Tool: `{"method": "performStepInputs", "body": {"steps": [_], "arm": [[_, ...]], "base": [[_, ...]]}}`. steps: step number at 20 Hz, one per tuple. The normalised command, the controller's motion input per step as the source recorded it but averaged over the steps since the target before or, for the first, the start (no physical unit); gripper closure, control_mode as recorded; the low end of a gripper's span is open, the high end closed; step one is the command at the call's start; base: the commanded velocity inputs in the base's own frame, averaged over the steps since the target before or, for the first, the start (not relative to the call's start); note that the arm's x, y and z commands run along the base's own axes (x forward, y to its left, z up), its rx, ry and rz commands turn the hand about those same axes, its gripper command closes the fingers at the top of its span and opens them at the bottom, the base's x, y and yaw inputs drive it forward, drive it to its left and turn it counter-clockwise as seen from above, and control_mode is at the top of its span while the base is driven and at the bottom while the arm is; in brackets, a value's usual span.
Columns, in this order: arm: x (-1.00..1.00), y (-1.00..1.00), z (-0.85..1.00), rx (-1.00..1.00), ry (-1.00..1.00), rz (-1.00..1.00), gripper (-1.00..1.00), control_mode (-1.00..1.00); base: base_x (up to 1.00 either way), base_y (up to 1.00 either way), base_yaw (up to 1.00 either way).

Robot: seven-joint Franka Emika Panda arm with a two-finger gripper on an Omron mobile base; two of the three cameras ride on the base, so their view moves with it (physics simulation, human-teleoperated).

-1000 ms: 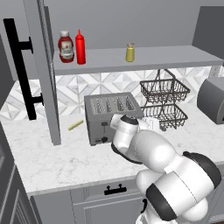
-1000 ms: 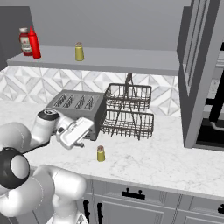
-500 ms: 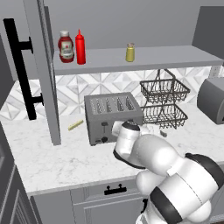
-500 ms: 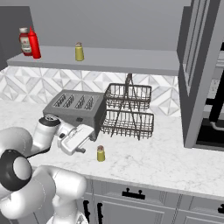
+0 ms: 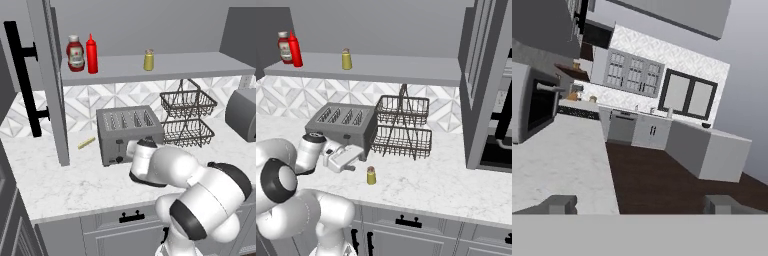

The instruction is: Put the shaker and condiment bottle from the counter next to their counterparts in the cabinet.

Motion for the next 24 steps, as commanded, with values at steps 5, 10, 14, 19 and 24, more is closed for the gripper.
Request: {"method": "performStepInputs", "body": {"steps": [5,10,14,19,24], "arm": [[-0.01,0.0,-0.31,0.0,0.11,0.01,-1.0,-1.0],[0.0,0.0,-0.39,0.0,0.02,0.0,-1.0,-1.0],[0.0,0.0,-0.21,0.0,0.0,0.0,-1.0,-1.0],[0.14,0.0,-0.03,0.0,0.0,0.0,-1.0,-1.0],[0.25,0.05,0.0,0.0,-0.04,0.03,-1.0,-1.0]], "base": [[0.0,0.0,0.0],[0.0,0.0,0.0],[0.0,0.0,0.0],[0.0,0.0,0.0],[0.0,0.0,0.0]]}}
